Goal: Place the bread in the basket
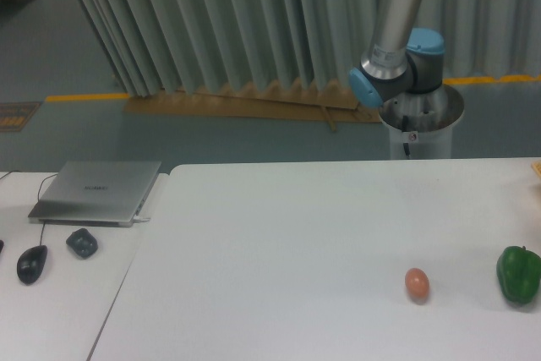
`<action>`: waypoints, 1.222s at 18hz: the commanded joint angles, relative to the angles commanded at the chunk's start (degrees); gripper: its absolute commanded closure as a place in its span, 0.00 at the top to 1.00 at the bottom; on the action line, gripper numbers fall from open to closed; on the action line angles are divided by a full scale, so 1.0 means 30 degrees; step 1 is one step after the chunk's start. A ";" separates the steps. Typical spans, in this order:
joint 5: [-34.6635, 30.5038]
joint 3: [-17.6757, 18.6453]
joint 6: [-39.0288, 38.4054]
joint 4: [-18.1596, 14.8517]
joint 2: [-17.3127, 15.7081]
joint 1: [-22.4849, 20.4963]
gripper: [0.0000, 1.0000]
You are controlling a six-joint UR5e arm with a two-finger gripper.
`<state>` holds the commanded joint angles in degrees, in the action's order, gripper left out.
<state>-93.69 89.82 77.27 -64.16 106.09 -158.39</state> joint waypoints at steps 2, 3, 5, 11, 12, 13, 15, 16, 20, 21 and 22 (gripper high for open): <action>0.0000 0.0119 -0.1286 -0.0988 -0.0234 0.0937 1.00; 0.0000 0.0119 -0.1641 -0.1635 -0.0497 0.1232 1.00; 0.0116 0.0148 -0.1732 -0.2838 -0.0675 0.2051 1.00; 0.0292 0.1053 -0.3605 -0.4015 -0.1581 0.4075 1.00; 0.0293 0.1230 -0.3637 -0.4247 -0.1787 0.4541 1.00; 0.0293 0.1580 -0.3695 -0.4452 -0.1847 0.4836 1.00; 0.0322 0.1613 -0.3957 -0.4600 -0.1847 0.4752 1.00; 0.0322 0.1700 -0.3959 -0.4688 -0.1905 0.4693 1.00; 0.0351 0.1906 -0.3930 -0.4835 -0.2169 0.4429 1.00; 0.0352 0.1906 -0.3930 -0.4835 -0.2169 0.4429 1.00; 0.0439 0.1848 -0.3930 -0.4806 -0.2227 0.4342 1.00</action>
<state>-92.38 95.36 65.48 -78.58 99.41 -145.37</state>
